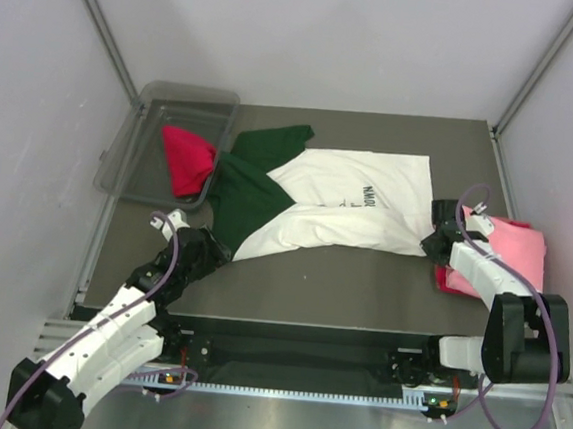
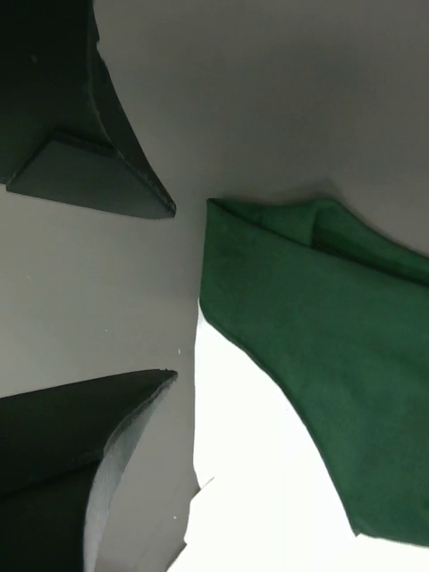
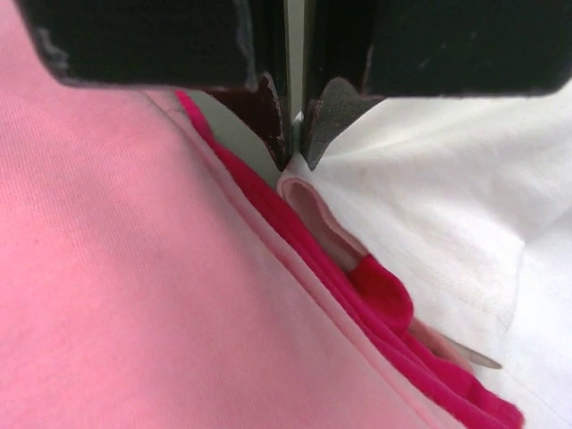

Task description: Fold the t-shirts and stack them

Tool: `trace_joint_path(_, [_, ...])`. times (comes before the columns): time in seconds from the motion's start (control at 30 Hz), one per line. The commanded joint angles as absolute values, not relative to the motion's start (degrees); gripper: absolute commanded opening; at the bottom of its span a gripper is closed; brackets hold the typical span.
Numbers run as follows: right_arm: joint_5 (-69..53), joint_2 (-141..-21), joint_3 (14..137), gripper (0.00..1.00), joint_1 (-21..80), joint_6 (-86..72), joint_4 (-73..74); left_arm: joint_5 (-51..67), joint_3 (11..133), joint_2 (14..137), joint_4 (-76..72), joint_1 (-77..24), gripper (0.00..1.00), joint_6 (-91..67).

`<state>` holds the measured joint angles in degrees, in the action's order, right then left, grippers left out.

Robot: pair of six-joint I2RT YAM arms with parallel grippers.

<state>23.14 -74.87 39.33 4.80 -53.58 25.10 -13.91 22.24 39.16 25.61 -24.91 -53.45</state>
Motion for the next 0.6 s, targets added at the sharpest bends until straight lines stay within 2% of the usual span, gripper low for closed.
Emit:
trace_joint_path(0.0, [24.8, -73.6, 37.3, 0.0, 5.3, -51.6, 25.5, -13.3, 19.1, 40.0, 20.2, -25.2, 0.7, -56.2])
trace_joint_path(0.07, [23.9, -74.1, 37.0, 0.0, 5.3, -51.7, 25.0, -13.3, 17.3, 40.7, 18.4, -25.2, 0.65, -57.4])
trace_joint_path(0.43, [23.1, -71.5, 36.5, 0.0, 5.2, -51.4, 24.3, -19.9, 13.3, 46.6, 8.6, -25.3, 0.63, -66.0])
trace_joint_path(0.57, [23.0, -71.1, 36.7, 0.0, 5.2, -51.3, 24.8, -22.1, 12.4, 50.1, 5.1, -25.2, 0.51, -69.9])
